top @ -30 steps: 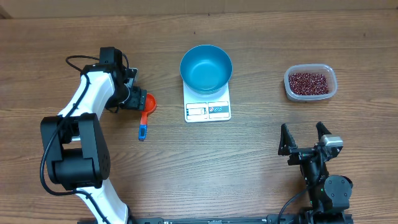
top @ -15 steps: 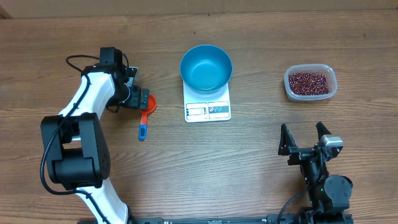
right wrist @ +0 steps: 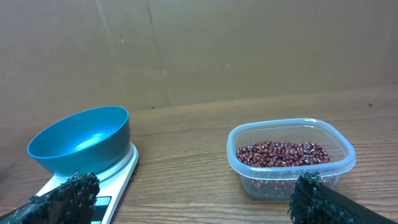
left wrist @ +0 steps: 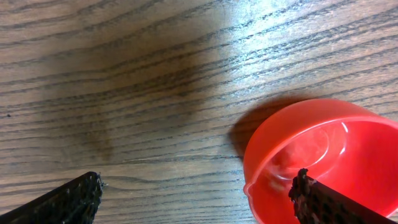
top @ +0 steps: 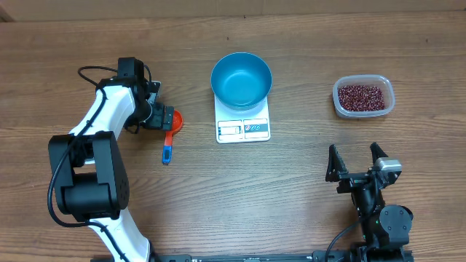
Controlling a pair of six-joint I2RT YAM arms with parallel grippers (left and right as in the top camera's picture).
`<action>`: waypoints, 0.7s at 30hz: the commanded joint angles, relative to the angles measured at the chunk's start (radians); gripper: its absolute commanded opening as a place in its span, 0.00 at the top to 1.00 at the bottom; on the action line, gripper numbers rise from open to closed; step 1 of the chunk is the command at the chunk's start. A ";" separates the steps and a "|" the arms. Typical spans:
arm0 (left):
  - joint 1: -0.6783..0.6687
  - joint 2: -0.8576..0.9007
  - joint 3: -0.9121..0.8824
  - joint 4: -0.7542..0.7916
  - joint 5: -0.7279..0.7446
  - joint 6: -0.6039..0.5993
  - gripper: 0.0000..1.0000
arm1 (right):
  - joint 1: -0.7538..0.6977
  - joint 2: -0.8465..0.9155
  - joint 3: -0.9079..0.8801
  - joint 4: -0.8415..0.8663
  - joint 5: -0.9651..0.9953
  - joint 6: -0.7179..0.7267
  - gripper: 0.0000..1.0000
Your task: Scoop item into bowl and weigh 150g on scale
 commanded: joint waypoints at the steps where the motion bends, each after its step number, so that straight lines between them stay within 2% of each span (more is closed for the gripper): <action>1: -0.003 0.012 -0.005 0.002 0.006 0.011 0.00 | 0.008 -0.011 -0.011 0.007 0.006 0.004 0.00; 10: -0.003 0.048 -0.005 0.006 0.009 0.008 0.00 | 0.008 -0.011 -0.011 0.007 0.006 0.004 0.00; 16: -0.003 0.048 -0.005 0.010 0.008 0.008 0.04 | 0.008 -0.011 -0.011 0.007 0.005 0.004 0.00; 18: -0.003 0.048 -0.005 0.011 0.008 0.008 0.11 | 0.008 -0.011 -0.011 0.007 0.005 0.004 0.00; 21: -0.003 0.048 -0.005 0.015 0.009 0.008 0.32 | 0.008 -0.011 -0.011 0.007 0.005 0.004 0.00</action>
